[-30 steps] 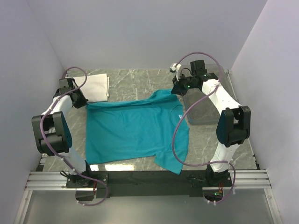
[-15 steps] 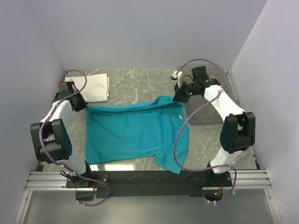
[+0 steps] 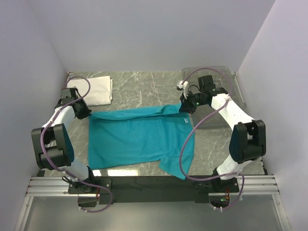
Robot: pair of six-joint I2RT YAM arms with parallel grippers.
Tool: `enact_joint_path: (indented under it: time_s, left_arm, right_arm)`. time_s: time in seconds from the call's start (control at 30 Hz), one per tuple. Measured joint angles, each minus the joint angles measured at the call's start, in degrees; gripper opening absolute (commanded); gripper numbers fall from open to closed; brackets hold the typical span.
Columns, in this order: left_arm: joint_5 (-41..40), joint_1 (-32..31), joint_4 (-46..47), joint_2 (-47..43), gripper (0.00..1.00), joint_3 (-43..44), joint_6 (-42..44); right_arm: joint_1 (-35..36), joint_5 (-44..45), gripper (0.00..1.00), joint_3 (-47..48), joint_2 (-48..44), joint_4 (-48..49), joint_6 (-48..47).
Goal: Fold and stack the t-shirts
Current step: Fold the tshirt
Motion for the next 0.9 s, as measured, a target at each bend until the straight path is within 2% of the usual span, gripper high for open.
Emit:
enact_joint_path:
  time_s: [0.9]
  left_arm:
    - [-0.8, 0.0, -2.1, 3.4, 0.01, 0.0, 0.0]
  right_arm:
    - [1.5, 0.2, 0.0, -6.3, -4.3, -1.9, -4.2]
